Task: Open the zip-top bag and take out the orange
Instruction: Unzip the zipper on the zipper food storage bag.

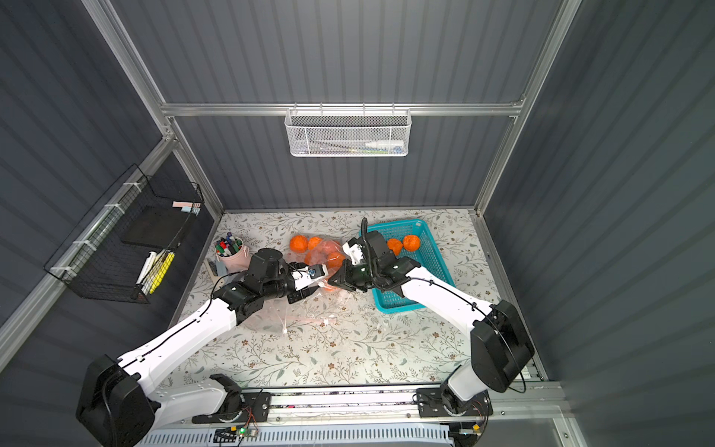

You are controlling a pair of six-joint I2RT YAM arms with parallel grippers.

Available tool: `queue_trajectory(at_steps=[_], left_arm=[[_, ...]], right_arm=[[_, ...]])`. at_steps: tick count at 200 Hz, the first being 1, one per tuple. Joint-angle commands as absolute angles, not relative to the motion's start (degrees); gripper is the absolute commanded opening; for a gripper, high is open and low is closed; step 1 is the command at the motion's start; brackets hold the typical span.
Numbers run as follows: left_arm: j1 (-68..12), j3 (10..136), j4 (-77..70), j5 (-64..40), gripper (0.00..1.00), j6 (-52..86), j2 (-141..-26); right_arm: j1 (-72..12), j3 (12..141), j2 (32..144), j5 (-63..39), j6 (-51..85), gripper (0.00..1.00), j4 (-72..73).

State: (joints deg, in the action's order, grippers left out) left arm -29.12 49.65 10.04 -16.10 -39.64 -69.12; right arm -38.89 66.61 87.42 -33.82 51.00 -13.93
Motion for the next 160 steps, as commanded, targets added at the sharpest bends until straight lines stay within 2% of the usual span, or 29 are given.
queue_trajectory(at_steps=[1, 10, 27, 40, 52, 76, 116, 129, 141, 160], left_arm=[[-29.6, 48.4, 8.9, -15.2, 0.29, -39.7, -67.5], [-29.6, 48.3, 8.9, -15.4, 0.21, -39.7, -67.3], [-29.6, 48.7, 9.6, -16.4, 0.06, -39.6, -67.7], [-29.6, 49.0, 10.1, -16.9, 0.01, -39.5, -67.9], [-29.6, 49.1, 10.0, -17.0, 0.0, -39.2, -67.9], [-29.6, 49.1, 10.1, -17.3, 0.0, -38.9, -67.9], [-29.6, 48.8, 10.1, -19.0, 0.0, -39.3, -67.6], [-29.6, 49.1, 10.6, -19.7, 0.0, -39.4, -67.9], [-29.6, 49.1, 10.8, -20.7, 0.0, -39.4, -68.2], [-29.6, 49.0, 10.9, -20.8, 0.0, -39.5, -68.2]], right_arm=[[-38.1, 66.9, 87.8, -35.1, 51.1, 0.0, -12.7], [-37.7, 67.3, 87.7, -35.2, 50.3, 0.01, -12.7], [-36.5, 68.1, 87.2, -36.1, 47.4, 0.36, -12.6], [-35.4, 68.7, 85.6, -36.0, 41.3, 0.49, -12.7], [-34.7, 67.8, 83.0, -34.2, 32.8, 0.56, -12.7], [-34.6, 58.7, 75.6, -27.4, 14.3, 0.65, -6.8], [-35.5, 39.6, 65.0, -33.7, -8.6, 0.85, 16.1], [-36.0, 38.8, 65.8, -34.4, -15.2, 0.86, 17.1], [-36.1, 41.8, 67.5, -34.4, -20.6, 0.85, 12.3], [-36.1, 46.8, 71.5, -33.5, -23.0, 0.8, 8.3]])
